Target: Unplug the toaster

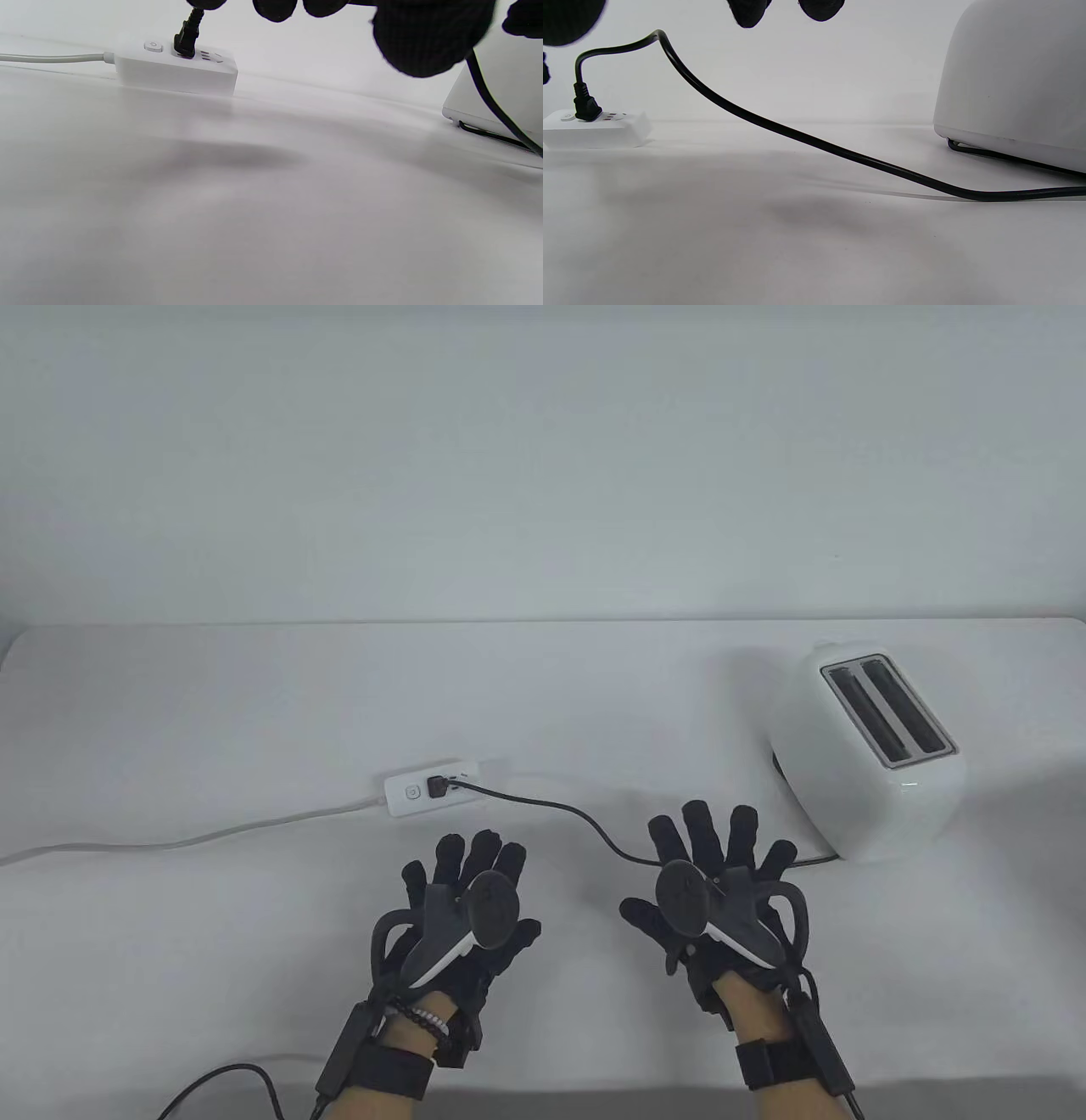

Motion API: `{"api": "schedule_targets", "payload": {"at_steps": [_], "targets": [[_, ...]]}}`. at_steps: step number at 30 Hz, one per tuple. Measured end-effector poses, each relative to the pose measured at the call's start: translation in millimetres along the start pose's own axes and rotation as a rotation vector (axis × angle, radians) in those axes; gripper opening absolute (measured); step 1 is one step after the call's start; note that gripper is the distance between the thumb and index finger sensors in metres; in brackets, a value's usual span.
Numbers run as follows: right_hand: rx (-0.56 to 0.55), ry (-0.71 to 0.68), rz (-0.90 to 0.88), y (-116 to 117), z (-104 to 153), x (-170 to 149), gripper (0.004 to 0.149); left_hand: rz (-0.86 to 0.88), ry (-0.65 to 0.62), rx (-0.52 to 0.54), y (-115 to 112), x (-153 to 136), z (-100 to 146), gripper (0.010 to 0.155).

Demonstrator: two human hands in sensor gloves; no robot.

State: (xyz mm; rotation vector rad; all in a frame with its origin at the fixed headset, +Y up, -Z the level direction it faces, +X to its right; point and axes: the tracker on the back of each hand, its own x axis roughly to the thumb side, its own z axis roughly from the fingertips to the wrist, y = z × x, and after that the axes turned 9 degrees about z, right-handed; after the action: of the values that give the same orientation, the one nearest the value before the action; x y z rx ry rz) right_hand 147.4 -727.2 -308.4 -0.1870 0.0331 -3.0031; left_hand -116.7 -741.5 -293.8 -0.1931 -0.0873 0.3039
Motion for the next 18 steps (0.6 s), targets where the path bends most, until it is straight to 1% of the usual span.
{"api": "schedule_targets", "payload": {"at_steps": [5, 13, 15, 18], "targets": [[-0.006, 0.005, -0.007, 0, 0, 0, 0.099, 0.015, -0.002, 0.008, 1, -3, 0, 0.09], [-0.007, 0.006, -0.013, 0, -1, -1, 0.099, 0.054, 0.037, -0.018, 1, -12, -4, 0.09], [-0.009, 0.005, -0.023, 0, 0, -2, 0.099, 0.066, 0.075, -0.002, 4, -19, -6, 0.091], [-0.02, 0.003, -0.048, -3, 0, -4, 0.099, 0.098, 0.172, 0.013, 14, -36, -12, 0.093]]}}
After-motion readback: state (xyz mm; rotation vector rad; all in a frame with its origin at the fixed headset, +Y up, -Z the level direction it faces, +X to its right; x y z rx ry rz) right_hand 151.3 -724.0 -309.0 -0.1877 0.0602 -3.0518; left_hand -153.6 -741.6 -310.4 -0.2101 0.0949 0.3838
